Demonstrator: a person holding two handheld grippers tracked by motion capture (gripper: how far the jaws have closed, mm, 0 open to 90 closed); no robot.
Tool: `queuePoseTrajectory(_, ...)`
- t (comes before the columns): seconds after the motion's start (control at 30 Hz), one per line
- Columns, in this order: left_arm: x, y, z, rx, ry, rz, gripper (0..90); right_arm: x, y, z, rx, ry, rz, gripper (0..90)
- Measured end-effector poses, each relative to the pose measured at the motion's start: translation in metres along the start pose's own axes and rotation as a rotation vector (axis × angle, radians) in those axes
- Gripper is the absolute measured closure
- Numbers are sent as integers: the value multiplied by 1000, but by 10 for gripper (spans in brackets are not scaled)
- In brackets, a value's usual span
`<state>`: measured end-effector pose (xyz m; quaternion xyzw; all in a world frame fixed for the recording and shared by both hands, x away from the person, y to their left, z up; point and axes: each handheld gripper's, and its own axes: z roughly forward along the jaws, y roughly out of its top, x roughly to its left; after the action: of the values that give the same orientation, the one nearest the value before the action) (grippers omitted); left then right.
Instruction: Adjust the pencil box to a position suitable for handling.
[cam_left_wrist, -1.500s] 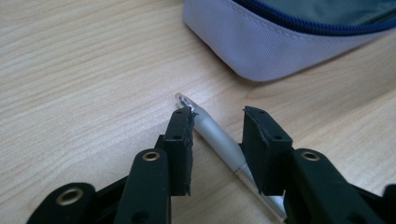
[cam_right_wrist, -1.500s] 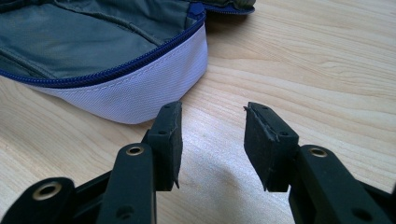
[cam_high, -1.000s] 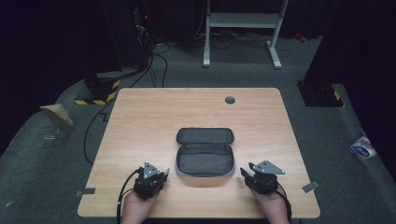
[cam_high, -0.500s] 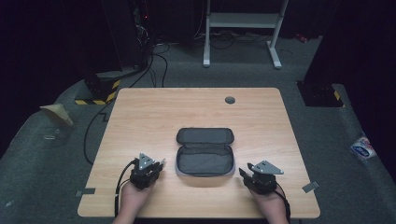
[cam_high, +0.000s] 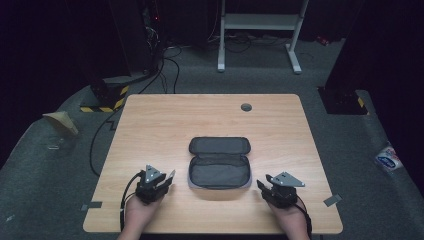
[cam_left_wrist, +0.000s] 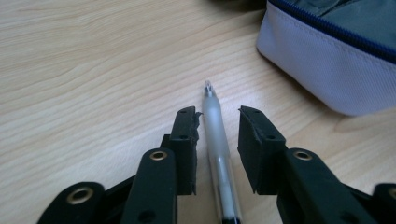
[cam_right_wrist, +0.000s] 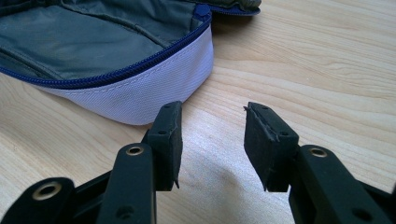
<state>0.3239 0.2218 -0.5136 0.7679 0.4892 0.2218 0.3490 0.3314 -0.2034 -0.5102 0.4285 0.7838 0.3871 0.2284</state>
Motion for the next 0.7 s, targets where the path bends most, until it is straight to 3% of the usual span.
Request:
queuePoseTrajectory(0.17,0,-17,-11,48,-4,-16,672,0,0,1,6,1,2,563)
queuePoseTrajectory(0.33,-3,-19,-12,49,18,1,765,1,0,3,12,8,-6,562)
queuePoseTrajectory(0.5,-2,-21,-14,39,25,38,787,0,1,5,15,15,-15,561)
queuePoseTrajectory(0.7,1,-20,-12,38,15,31,787,-1,0,4,16,12,-6,560)
